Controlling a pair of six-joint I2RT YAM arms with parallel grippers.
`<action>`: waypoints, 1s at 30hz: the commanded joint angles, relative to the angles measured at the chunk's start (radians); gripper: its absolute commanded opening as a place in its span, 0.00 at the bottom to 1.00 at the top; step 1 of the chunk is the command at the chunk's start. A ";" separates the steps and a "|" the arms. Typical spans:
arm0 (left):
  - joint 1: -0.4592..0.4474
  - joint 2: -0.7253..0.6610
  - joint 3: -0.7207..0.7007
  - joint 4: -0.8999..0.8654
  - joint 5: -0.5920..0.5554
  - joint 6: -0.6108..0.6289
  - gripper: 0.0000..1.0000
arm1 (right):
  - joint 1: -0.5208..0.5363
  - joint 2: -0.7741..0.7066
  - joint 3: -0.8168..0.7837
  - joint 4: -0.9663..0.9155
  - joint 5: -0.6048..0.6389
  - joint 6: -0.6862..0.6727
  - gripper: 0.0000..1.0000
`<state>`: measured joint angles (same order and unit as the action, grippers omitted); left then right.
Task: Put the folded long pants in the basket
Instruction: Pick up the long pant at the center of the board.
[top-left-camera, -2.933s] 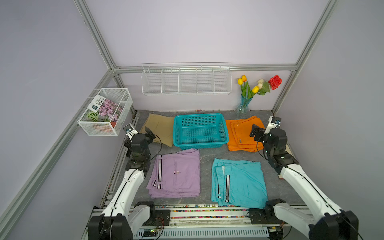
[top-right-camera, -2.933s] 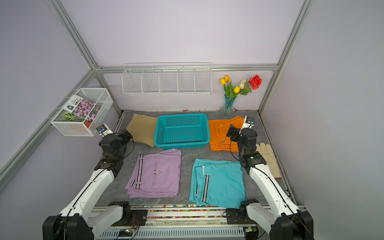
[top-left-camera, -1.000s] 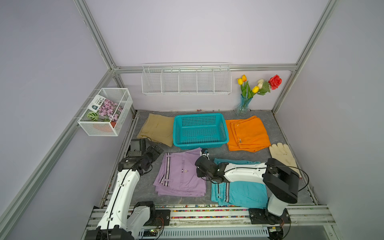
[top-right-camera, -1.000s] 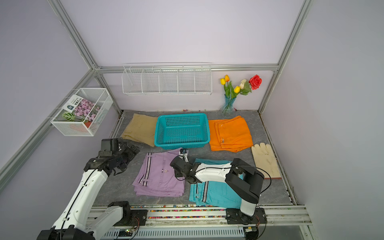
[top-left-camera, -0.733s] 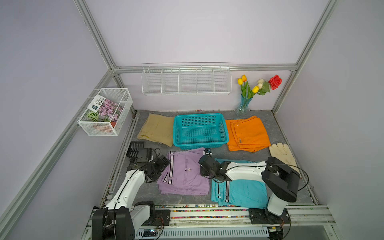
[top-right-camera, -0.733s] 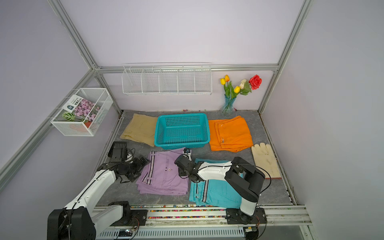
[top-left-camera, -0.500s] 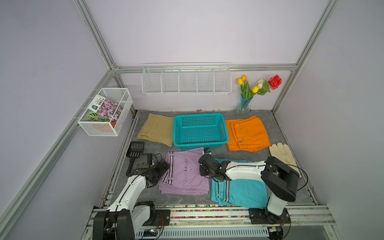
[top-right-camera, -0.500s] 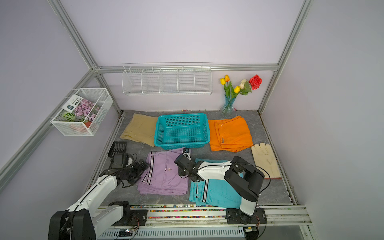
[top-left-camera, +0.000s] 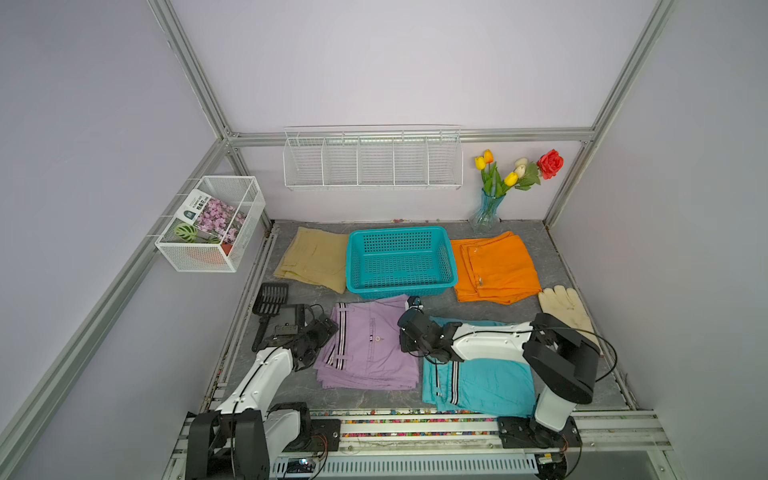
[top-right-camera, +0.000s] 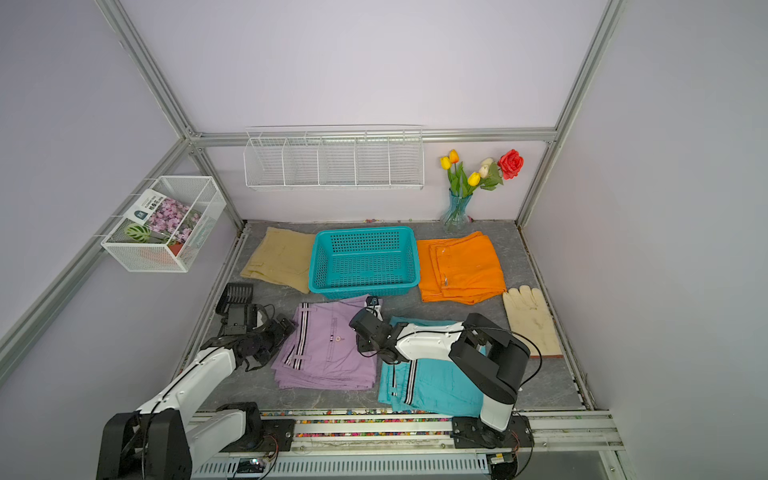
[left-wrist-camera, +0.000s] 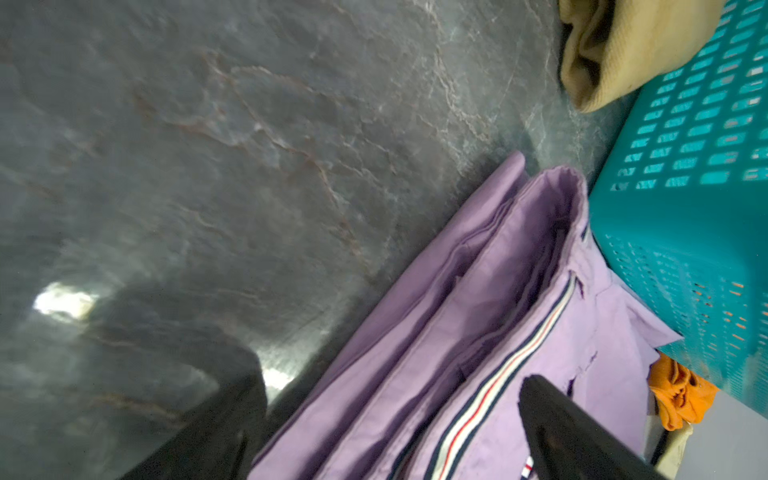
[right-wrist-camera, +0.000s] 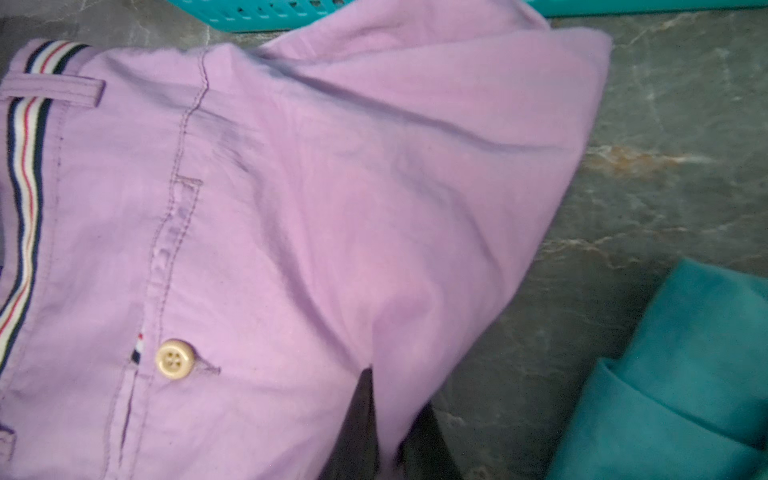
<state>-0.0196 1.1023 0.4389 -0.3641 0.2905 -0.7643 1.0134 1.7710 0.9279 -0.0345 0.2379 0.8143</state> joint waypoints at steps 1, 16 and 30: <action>-0.002 0.059 -0.044 0.022 0.089 0.016 1.00 | 0.010 0.002 0.004 -0.035 -0.017 -0.014 0.01; -0.003 0.160 -0.067 0.064 0.144 0.025 0.31 | 0.018 0.018 0.031 -0.044 -0.015 -0.010 0.01; -0.006 -0.203 -0.025 -0.118 0.218 -0.014 0.00 | 0.045 -0.084 0.032 -0.057 -0.030 -0.051 0.00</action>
<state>-0.0185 0.9791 0.3840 -0.4011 0.4568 -0.7559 1.0401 1.7523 0.9459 -0.0757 0.2283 0.7910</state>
